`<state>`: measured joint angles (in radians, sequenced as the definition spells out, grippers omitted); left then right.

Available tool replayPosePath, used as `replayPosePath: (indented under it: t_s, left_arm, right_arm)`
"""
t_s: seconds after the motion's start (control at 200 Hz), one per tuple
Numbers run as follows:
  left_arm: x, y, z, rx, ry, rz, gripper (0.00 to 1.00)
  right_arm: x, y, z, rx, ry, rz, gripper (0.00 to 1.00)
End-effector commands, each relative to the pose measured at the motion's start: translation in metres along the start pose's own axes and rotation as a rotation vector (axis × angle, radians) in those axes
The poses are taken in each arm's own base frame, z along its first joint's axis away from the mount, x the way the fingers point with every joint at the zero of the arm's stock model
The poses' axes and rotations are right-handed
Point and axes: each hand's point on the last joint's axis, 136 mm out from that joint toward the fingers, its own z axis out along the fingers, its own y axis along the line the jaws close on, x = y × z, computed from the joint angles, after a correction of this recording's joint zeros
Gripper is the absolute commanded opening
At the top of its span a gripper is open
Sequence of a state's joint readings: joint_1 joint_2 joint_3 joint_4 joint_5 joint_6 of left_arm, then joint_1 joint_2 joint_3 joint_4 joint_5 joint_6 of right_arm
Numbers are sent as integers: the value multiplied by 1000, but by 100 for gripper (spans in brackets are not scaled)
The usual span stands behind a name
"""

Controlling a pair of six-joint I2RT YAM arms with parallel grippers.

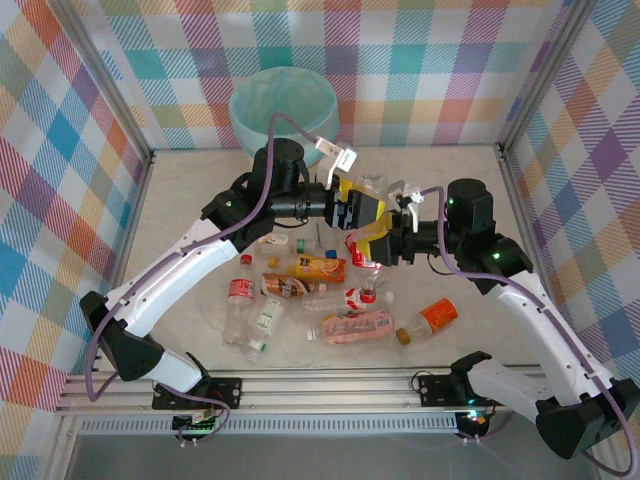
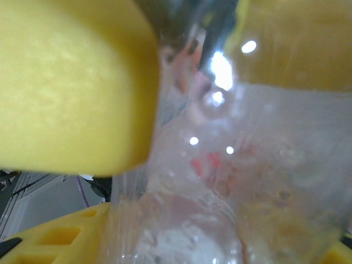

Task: Put the plastic bottles in the bin

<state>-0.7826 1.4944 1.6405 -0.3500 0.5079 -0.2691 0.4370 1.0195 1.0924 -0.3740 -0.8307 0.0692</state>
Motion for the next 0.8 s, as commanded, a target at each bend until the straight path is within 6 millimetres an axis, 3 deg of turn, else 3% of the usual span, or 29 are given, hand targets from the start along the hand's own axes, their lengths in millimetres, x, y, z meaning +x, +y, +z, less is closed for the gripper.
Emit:
replayPosePath:
  t_s: [0.0, 0.335, 0.47, 0.585, 0.795]
  left_arm:
    - [-14, -5, -10, -1, -61, 26, 72]
    - [-25, 9, -21, -116, -135, 32, 51]
    - [-32, 13, -27, -160, -169, 41, 51]
    - [-53, 16, -38, -218, -259, 68, 51]
    - [-87, 39, -63, -420, -365, 76, 51]
  right_arm:
    - [-11, 15, 0, -60, -29, -80, 56]
    - [-18, -2, 1, 31, -44, -87, 60]
    - [-25, -5, 2, 45, -52, -87, 66]
    - [-35, -12, 1, 89, -75, -91, 73]
    - [-70, -28, -12, 260, -155, -101, 77]
